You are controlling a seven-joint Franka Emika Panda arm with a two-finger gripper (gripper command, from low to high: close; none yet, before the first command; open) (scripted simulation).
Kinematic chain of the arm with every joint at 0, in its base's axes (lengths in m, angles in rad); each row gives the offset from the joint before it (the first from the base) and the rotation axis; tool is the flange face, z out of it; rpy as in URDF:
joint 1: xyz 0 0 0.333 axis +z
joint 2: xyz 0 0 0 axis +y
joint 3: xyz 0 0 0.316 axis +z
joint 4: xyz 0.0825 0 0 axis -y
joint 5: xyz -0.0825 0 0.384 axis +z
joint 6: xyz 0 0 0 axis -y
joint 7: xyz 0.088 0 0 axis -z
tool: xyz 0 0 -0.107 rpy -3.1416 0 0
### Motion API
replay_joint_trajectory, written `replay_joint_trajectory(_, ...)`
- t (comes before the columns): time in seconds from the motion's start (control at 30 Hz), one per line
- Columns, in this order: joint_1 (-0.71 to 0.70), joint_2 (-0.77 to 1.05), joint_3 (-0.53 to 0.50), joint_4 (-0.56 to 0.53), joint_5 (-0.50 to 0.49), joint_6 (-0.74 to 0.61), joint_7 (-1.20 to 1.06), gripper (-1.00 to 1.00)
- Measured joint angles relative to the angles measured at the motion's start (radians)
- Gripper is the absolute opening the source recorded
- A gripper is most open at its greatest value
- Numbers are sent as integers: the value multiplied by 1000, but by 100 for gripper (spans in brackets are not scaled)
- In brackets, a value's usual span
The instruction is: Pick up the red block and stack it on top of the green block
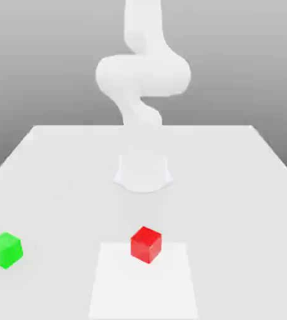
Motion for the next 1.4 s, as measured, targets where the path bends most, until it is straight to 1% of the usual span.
replay_joint_trajectory(0.3, -53, 274, 67, -273, 46, 213, 220, 0)
replay_joint_trajectory(0.5, -98, 480, 133, -471, 60, 370, 399, 0)
replay_joint_trajectory(0.6, -115, 657, 145, -539, 18, 502, 512, 0)
replay_joint_trajectory(0.7, -112, 793, 119, -539, -59, 612, 584, 0)
replay_joint_trajectory(0.77, -77, 869, 73, -530, -108, 676, 622, 0)
replay_joint_trajectory(0.8, -54, 904, 47, -525, -121, 706, 632, -100)
replay_joint_trajectory(1.03, -48, 913, 40, -524, -127, 715, 637, -100)
replay_joint_trajectory(1.13, -66, 828, 74, -537, -69, 643, 595, -100)
replay_joint_trajectory(1.27, -48, 685, 76, -557, -1, 521, 548, -100)
replay_joint_trajectory(1.3, -52, 660, 68, -555, 5, 494, 540, -100)
replay_joint_trajectory(1.4, -127, 667, 1, -493, 3, 438, 508, -100)
